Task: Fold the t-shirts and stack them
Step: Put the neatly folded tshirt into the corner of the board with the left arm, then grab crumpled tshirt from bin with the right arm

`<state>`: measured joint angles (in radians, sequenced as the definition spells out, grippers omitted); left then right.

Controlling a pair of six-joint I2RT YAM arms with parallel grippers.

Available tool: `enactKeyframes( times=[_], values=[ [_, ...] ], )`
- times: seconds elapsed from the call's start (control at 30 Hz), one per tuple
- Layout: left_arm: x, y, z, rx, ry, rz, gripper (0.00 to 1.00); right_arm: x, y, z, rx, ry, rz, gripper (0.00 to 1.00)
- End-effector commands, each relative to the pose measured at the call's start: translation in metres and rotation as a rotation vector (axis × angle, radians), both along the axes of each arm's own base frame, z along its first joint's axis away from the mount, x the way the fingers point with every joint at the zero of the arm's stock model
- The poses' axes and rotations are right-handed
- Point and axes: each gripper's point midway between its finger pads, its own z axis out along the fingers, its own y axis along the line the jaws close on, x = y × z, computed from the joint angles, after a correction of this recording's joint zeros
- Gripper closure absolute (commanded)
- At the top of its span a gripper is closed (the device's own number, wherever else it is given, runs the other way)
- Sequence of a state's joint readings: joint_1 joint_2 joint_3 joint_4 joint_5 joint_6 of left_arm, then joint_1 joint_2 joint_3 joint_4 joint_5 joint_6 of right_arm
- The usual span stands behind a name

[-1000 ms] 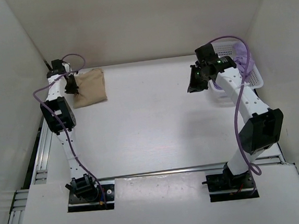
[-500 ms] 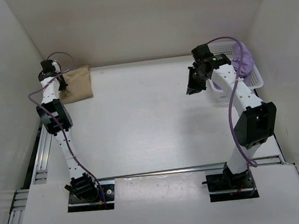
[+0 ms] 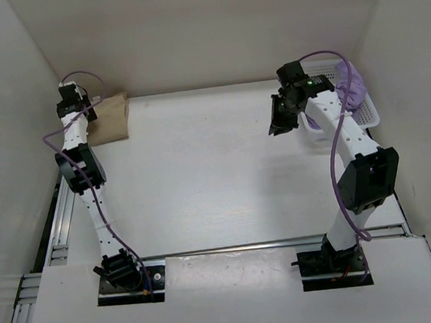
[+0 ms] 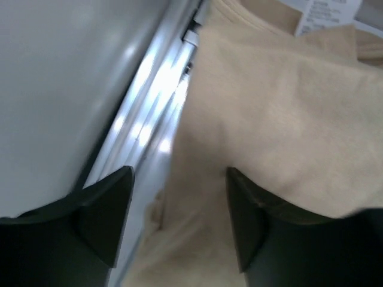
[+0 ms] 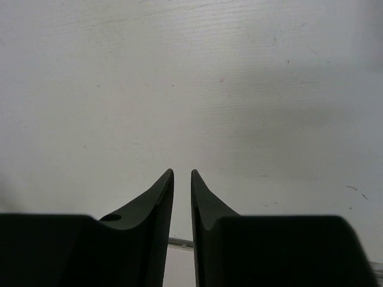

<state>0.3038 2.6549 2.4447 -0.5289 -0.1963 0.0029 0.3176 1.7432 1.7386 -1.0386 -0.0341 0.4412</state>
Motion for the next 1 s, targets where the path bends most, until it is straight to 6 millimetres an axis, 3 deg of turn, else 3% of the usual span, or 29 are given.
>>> enactKeyframes(
  times=[0.0, 0.07, 0.1, 0.17, 0.2, 0.23, 0.27, 0.3, 0.33, 0.37, 0.4, 0.43, 0.47, 0.5, 0.53, 0.57, 0.6, 0.63, 0.67, 0.7, 0.73, 0.77, 0.83, 0.87, 0.93, 0.97],
  values=[
    [0.008, 0.020, 0.101, 0.107, -0.183, 0.078, 0.19, 0.016, -0.008, 0.028, 0.014, -0.078, -0.025, 0.73],
    [0.001, 0.024, 0.121, 0.130, -0.203, 0.105, 0.15, 0.025, -0.018, 0.038, 0.015, -0.107, -0.071, 0.61],
    [-0.003, 0.022, 0.145, 0.139, -0.236, 0.106, 0.13, 0.036, -0.036, 0.034, -0.020, -0.110, -0.123, 0.51],
    [-0.009, 0.020, 0.159, 0.142, -0.248, 0.107, 0.09, 0.057, -0.060, 0.048, -0.056, -0.171, -0.209, 0.46],
    [-0.011, 0.012, 0.176, 0.146, -0.271, 0.095, 0.08, 0.071, -0.084, 0.045, -0.079, -0.171, -0.281, 0.40],
    [-0.012, 0.008, 0.180, 0.139, -0.274, 0.082, 0.08, 0.089, -0.099, 0.059, -0.090, -0.236, -0.329, 0.37],
    [-0.012, -0.010, 0.167, 0.120, -0.242, 0.047, 0.05, 0.099, -0.114, 0.060, -0.102, -0.254, -0.366, 0.35],
    [-0.016, -0.019, 0.177, 0.114, -0.250, 0.027, 0.05, 0.113, -0.137, 0.048, -0.118, -0.239, -0.431, 0.34],
    [-0.019, -0.030, 0.173, 0.101, -0.235, 0.004, 0.03, 0.127, -0.149, 0.054, -0.113, -0.276, -0.477, 0.31],
    [-0.024, -0.051, 0.147, 0.067, -0.177, -0.044, 0.03, 0.139, -0.168, 0.036, -0.130, -0.251, -0.527, 0.29],
    [-0.028, -0.063, 0.143, 0.056, -0.160, -0.067, 0.02, 0.147, -0.179, 0.028, -0.152, -0.254, -0.554, 0.29],
    [-0.035, -0.074, 0.155, 0.057, -0.171, -0.082, 0.02, 0.155, -0.187, 0.020, -0.164, -0.255, -0.571, 0.28],
    [-0.037, -0.094, 0.154, 0.057, -0.159, -0.107, 0.02, 0.171, -0.202, 0.005, -0.182, -0.256, -0.601, 0.25],
    [-0.048, -0.104, 0.137, 0.051, -0.112, -0.117, 0.00, 0.178, -0.210, -0.002, -0.198, -0.257, -0.619, 0.22],
    [-0.056, -0.116, 0.154, 0.054, -0.133, -0.135, 0.00, 0.184, -0.218, -0.008, -0.208, -0.254, -0.644, 0.22],
    [-0.062, -0.132, 0.157, 0.060, -0.129, -0.155, 0.00, 0.194, -0.230, -0.021, -0.207, -0.248, -0.672, 0.21],
    [-0.073, -0.140, 0.144, 0.053, -0.092, -0.168, 0.00, 0.197, -0.236, -0.029, -0.203, -0.241, -0.693, 0.21],
    [-0.083, -0.148, 0.164, 0.057, -0.124, -0.180, 0.00, 0.201, -0.241, -0.034, -0.189, -0.244, -0.726, 0.21],
    [-0.090, -0.153, 0.167, 0.057, -0.124, -0.189, 0.00, 0.204, -0.245, -0.044, -0.175, -0.242, -0.740, 0.19],
    [-0.103, -0.164, 0.156, 0.050, -0.089, -0.208, 0.00, 0.206, -0.251, -0.053, -0.178, -0.233, -0.750, 0.19],
    [-0.113, -0.166, 0.175, 0.049, -0.122, -0.216, 0.00, 0.208, -0.251, -0.056, -0.170, -0.240, -0.761, 0.19],
    [-0.121, -0.174, 0.174, 0.046, -0.110, -0.230, 0.00, 0.212, -0.252, -0.069, -0.172, -0.232, -0.761, 0.19],
    [-0.138, -0.188, 0.162, 0.048, -0.062, -0.251, 0.00, 0.215, -0.253, -0.075, -0.185, -0.227, -0.742, 0.30],
    [-0.146, -0.190, 0.165, 0.061, -0.054, -0.246, 0.00, 0.218, -0.251, -0.077, -0.174, -0.225, -0.736, 0.54],
    [-0.163, -0.187, 0.152, 0.102, 0.002, -0.212, 0.00, 0.218, -0.249, -0.072, -0.168, -0.234, -0.723, 0.84],
    [-0.168, -0.185, 0.156, 0.110, -0.004, -0.202, 0.00, 0.219, -0.250, -0.062, -0.162, -0.259, -0.725, 1.00]
  ],
)
